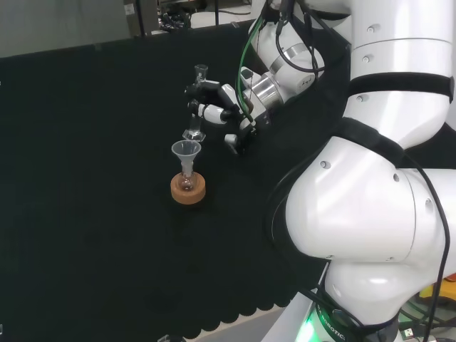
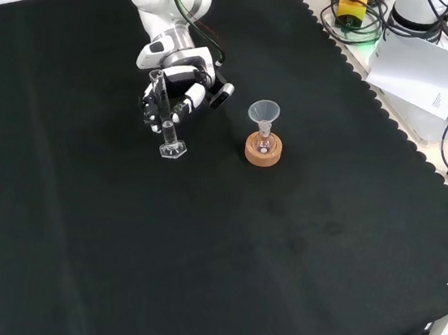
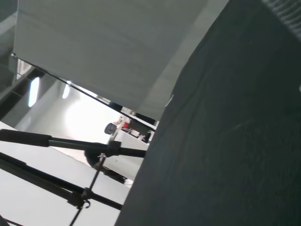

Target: Pick up the graduated cylinder.

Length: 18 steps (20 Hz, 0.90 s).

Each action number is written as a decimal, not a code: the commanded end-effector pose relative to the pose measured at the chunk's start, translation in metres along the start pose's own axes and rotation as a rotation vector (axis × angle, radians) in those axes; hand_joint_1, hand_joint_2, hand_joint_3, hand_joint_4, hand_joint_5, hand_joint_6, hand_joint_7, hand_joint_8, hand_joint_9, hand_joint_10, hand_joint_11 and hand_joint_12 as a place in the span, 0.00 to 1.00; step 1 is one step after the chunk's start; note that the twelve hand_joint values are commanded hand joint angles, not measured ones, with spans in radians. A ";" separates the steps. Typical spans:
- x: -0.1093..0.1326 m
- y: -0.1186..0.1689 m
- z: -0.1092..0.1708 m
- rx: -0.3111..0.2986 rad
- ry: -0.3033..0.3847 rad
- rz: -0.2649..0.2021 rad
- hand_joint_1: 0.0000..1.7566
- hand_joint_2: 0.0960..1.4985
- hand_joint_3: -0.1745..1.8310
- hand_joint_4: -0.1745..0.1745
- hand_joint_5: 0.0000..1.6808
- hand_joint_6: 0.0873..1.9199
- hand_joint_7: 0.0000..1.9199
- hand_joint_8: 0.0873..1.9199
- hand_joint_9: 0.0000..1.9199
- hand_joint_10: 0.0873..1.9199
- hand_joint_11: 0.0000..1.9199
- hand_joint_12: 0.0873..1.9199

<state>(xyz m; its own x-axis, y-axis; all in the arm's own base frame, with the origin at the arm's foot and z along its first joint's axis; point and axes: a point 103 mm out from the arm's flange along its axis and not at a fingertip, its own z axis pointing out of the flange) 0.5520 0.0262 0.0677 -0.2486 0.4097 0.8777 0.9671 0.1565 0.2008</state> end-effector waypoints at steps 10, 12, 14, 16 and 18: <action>0.030 -0.005 -0.033 0.085 -0.372 -0.041 0.71 0.76 0.09 0.00 0.53 0.58 0.48 0.56 0.67 0.12 0.61 0.38; 0.039 -0.008 -0.040 0.100 -0.400 -0.044 0.71 0.75 0.09 0.00 0.53 0.57 0.48 0.56 0.68 0.12 0.61 0.38; 0.046 -0.011 -0.047 0.116 -0.425 -0.046 0.71 0.75 0.09 0.00 0.53 0.57 0.48 0.56 0.68 0.11 0.61 0.38; 0.054 -0.016 -0.054 0.126 -0.448 -0.042 0.71 0.75 0.09 0.00 0.53 0.56 0.49 0.56 0.69 0.11 0.61 0.38; 0.062 -0.022 -0.061 0.144 -0.473 -0.039 0.71 0.75 0.09 0.00 0.54 0.56 0.49 0.56 0.69 0.11 0.61 0.38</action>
<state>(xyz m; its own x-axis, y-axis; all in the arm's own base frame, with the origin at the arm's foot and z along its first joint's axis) 0.5372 0.0069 0.1271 -0.3218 0.7022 0.6351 0.9459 0.2675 0.1836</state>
